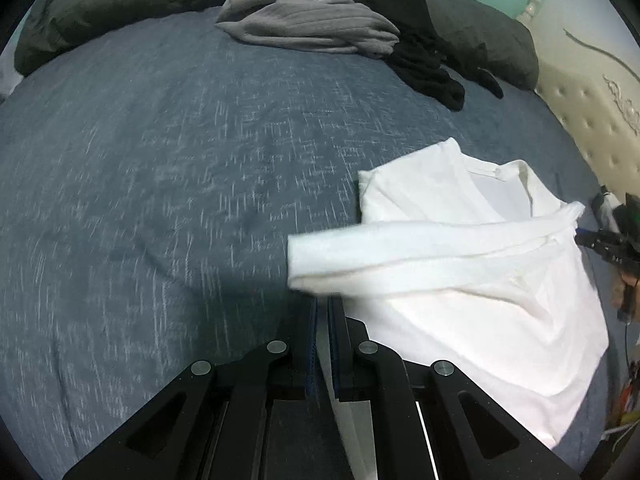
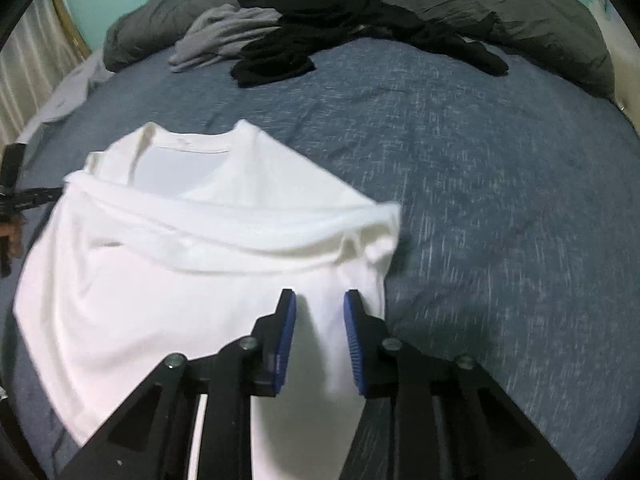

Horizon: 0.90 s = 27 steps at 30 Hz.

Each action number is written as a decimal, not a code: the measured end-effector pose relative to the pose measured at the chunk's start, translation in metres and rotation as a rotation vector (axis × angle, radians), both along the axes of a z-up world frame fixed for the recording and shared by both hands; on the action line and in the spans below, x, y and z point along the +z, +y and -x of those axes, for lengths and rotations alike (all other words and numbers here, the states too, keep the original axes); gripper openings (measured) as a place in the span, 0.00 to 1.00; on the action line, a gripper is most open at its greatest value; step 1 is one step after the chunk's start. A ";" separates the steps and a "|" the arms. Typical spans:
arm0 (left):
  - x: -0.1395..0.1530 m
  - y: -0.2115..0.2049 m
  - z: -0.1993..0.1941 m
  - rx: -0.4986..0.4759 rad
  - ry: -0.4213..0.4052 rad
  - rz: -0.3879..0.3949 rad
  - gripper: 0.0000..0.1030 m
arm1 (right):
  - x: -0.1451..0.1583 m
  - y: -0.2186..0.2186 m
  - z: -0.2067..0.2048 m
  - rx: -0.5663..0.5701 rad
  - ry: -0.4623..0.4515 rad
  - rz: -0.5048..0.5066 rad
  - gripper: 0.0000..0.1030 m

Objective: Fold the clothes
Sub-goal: 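Open the right gripper and release the folded hem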

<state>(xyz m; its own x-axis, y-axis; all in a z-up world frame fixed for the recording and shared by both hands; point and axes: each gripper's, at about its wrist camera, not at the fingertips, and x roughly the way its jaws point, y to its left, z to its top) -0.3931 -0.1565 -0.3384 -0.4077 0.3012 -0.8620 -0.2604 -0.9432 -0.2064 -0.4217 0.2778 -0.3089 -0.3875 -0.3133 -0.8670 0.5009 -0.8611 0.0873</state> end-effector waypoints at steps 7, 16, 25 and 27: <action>0.000 0.001 0.035 0.056 0.023 -0.024 0.05 | -0.005 -0.010 0.046 -0.088 0.046 -0.006 0.18; 0.010 -0.020 0.047 0.152 0.046 -0.092 0.06 | 0.010 0.019 0.063 -0.204 0.057 0.124 0.22; 0.004 -0.028 0.041 0.143 0.038 -0.148 0.30 | 0.008 0.021 0.053 -0.163 0.063 0.136 0.34; 0.003 -0.024 0.042 0.130 0.041 -0.150 0.31 | 0.005 0.014 0.054 -0.136 0.065 0.115 0.35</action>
<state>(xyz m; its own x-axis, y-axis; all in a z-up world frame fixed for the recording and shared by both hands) -0.4354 -0.1808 -0.3351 -0.4858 0.3675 -0.7931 -0.1495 -0.9289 -0.3389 -0.4762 0.2920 -0.3037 -0.4870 -0.3498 -0.8003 0.3880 -0.9076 0.1606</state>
